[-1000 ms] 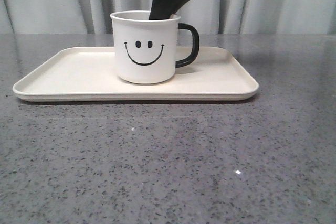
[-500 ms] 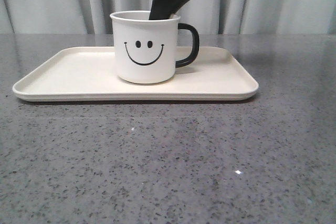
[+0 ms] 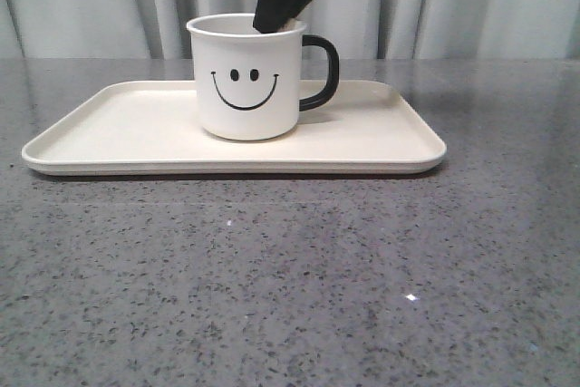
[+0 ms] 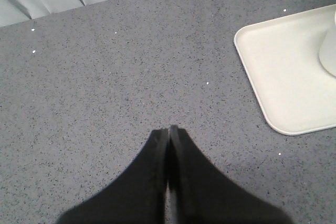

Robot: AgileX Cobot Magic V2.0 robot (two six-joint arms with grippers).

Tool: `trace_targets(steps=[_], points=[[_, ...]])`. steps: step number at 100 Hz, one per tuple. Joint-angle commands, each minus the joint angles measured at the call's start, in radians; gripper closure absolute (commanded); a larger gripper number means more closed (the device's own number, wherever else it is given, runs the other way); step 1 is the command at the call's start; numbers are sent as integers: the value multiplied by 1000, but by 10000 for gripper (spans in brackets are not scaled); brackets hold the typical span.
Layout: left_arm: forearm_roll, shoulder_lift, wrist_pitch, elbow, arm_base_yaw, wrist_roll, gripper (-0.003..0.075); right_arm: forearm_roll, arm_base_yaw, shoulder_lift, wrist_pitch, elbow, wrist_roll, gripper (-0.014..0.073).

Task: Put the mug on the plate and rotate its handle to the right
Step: 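Open the right gripper and lift it out of the mug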

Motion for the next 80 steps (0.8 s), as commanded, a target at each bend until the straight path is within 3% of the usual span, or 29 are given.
trace_targets(steps=[1,51,80], points=[[19,4,-18,-22,-5,-7,740,29,2,-70,87,-33,1,396],[12,4,-18,-22,-5,-7,740,29,2,-70,52,-46,1,397],[12,4,-18,-22,-5,-7,740,31,-26,-78,5,-225,97,397]])
